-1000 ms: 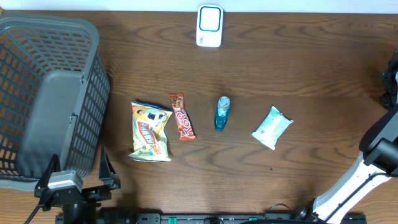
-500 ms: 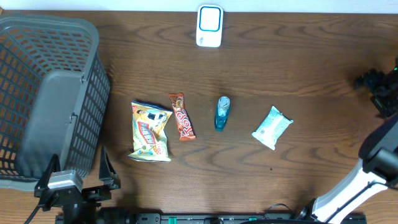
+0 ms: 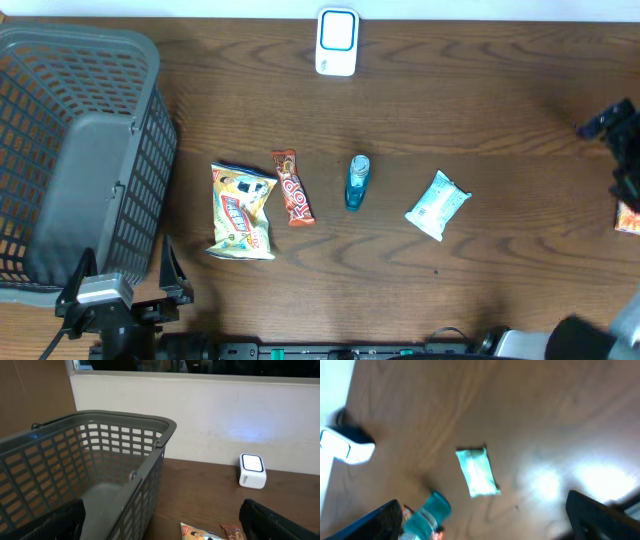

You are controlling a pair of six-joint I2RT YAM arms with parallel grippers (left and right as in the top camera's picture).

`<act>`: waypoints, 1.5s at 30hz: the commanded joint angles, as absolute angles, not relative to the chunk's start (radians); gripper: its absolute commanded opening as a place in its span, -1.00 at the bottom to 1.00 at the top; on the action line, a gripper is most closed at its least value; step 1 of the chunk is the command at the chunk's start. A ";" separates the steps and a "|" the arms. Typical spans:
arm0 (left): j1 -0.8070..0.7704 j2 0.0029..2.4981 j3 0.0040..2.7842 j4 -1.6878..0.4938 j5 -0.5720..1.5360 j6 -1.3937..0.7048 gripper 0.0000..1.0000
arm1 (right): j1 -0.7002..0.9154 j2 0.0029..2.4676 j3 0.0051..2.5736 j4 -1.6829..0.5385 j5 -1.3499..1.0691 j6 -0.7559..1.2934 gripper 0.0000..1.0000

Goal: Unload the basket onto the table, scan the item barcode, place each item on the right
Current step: 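Carry the tissue pack to the right table edge and release it, then move the right gripper left and grasp the pale green pack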

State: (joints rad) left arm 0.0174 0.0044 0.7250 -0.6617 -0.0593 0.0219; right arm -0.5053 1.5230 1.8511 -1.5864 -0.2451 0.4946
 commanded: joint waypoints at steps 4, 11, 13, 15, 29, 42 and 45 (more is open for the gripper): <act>0.014 0.003 0.723 -0.657 -0.072 0.014 0.96 | -0.502 1.369 1.746 -1.632 -0.183 0.481 0.99; 0.014 0.003 0.723 -0.657 -0.072 0.013 0.96 | -0.491 1.153 1.336 -1.465 -0.261 0.484 0.98; 0.014 0.002 0.723 -0.657 -0.072 0.013 0.96 | -0.469 1.086 1.173 -1.323 -0.349 0.484 0.98; 0.014 0.003 0.723 -0.657 -0.072 0.013 0.96 | -0.440 1.040 1.021 -1.162 -0.445 0.480 0.99; 0.014 0.003 0.723 -0.657 -0.072 0.013 0.96 | -0.159 1.212 0.533 -0.402 -0.475 0.591 0.75; 0.014 0.003 0.723 -0.657 -0.072 0.013 0.96 | -0.113 1.482 0.532 -0.332 -0.144 0.688 0.49; 0.014 0.003 0.723 -0.657 -0.072 0.013 0.96 | -0.113 1.557 0.532 -0.287 -0.141 0.688 0.47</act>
